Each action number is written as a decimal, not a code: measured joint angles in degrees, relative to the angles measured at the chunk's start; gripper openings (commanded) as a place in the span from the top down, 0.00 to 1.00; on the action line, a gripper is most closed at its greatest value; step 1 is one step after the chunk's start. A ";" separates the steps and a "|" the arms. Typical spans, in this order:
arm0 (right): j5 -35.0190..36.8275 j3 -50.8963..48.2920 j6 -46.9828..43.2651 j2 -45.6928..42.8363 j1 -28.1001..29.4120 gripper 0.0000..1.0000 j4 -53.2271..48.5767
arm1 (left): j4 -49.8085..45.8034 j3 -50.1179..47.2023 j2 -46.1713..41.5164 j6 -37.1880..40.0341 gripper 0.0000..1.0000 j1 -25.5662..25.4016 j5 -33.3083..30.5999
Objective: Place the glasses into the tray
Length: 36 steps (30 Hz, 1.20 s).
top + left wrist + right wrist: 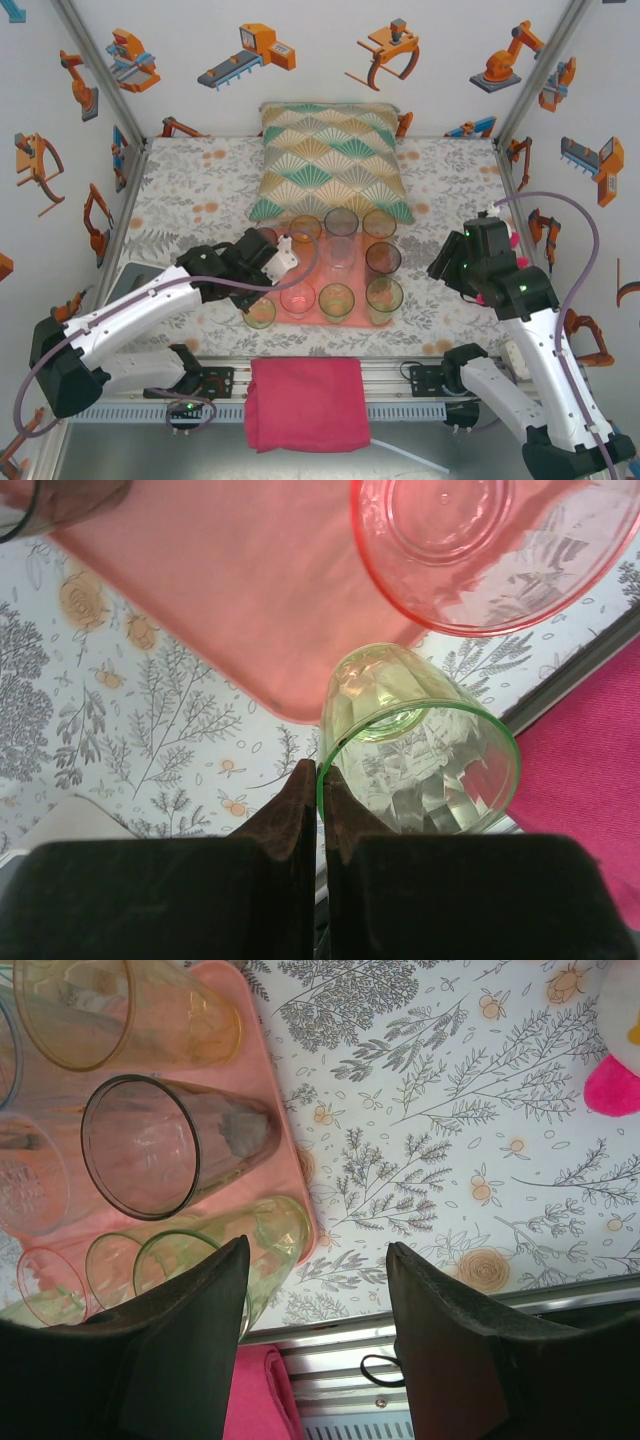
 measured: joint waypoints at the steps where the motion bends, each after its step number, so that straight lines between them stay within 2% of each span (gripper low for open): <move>1: 0.00 0.00 0.00 0.04 0.00 0.46 0.07 | 0.02 0.00 -0.28 0.20 0.96 0.57 -0.13; 10: -0.02 0.00 0.02 0.13 0.00 0.46 0.52 | 1.09 0.33 -1.31 1.99 0.95 5.40 -1.49; 21: -0.02 -0.28 0.02 0.37 0.00 0.46 0.90 | 6.32 3.76 2.99 4.46 0.94 15.39 0.57; 36: 0.00 -0.33 0.00 0.90 0.00 0.46 0.90 | 14.69 4.11 11.56 4.24 0.94 18.73 2.99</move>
